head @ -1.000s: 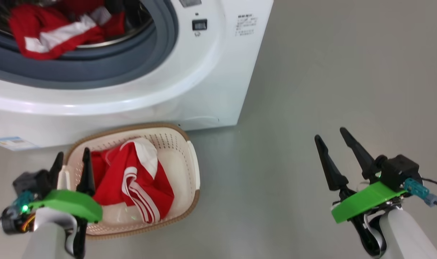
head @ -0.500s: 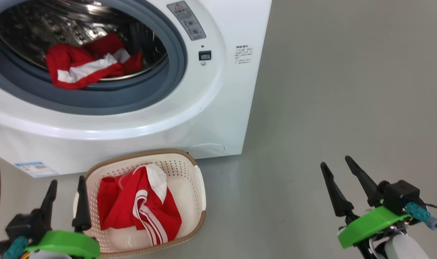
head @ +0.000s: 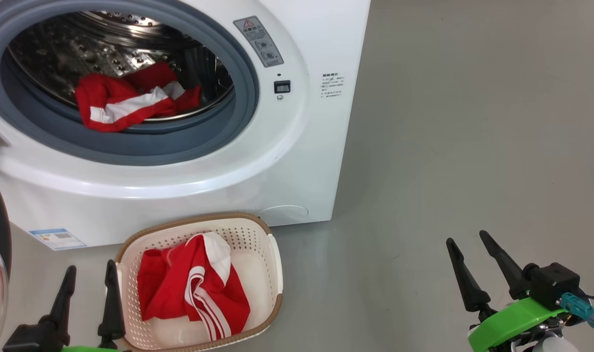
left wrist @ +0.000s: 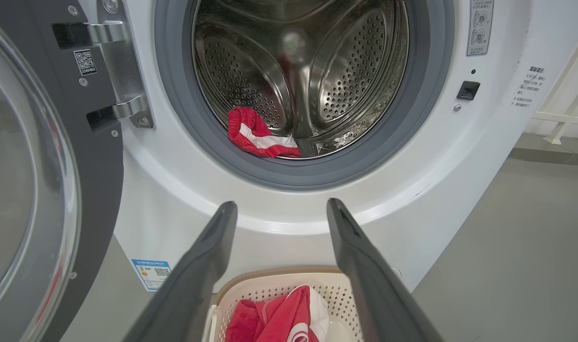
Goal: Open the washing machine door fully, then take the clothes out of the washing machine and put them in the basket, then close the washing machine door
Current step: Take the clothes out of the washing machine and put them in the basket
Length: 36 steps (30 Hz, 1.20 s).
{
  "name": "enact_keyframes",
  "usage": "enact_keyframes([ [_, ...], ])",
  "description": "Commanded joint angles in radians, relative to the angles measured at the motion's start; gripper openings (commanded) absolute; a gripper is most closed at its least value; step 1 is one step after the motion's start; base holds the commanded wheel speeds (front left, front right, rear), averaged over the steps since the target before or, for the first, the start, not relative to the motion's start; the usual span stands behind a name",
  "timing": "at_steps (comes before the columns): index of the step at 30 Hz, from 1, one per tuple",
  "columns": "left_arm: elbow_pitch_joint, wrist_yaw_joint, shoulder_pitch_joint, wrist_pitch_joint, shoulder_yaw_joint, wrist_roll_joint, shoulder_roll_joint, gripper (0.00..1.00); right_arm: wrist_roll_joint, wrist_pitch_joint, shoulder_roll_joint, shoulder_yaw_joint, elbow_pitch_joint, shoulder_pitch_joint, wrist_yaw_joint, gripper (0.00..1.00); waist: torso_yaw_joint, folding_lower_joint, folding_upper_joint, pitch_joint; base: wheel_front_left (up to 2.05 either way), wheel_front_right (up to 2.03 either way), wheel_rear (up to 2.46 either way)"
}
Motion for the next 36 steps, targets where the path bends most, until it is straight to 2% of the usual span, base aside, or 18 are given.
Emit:
enact_keyframes([
  [1,-0.034,-0.003,-0.006,-0.008,0.037,0.014,0.009,1.0,-0.008,-0.012,-0.009,0.014,-0.025,0.002,0.002,1.0,0.001,0.0,0.0,0.002,0.0,0.0,0.0],
  [11,-0.023,-0.003,-0.042,-0.008,0.031,0.021,0.003,1.0,-0.01,-0.012,0.001,0.007,-0.036,-0.012,0.002,1.0,0.004,0.0,0.0,0.038,0.0,0.0,0.0],
  [16,0.036,-0.003,-0.115,-0.008,0.01,0.024,0.006,1.0,-0.012,-0.012,0.008,0.011,-0.041,-0.033,0.002,1.0,0.003,0.0,0.0,0.082,0.0,0.0,0.0],
  [25,0.19,-0.001,-0.344,-0.008,-0.028,0.082,0.039,1.0,-0.013,-0.012,0.021,0.018,-0.05,-0.089,0.002,1.0,-0.012,0.0,0.0,0.182,0.0,0.0,0.0],
  [36,0.492,0.02,-0.71,-0.006,-0.075,0.154,0.109,1.0,-0.014,-0.012,0.037,0.04,-0.055,-0.156,0.002,1.0,-0.04,0.0,0.0,0.285,0.0,0.0,0.0],
])
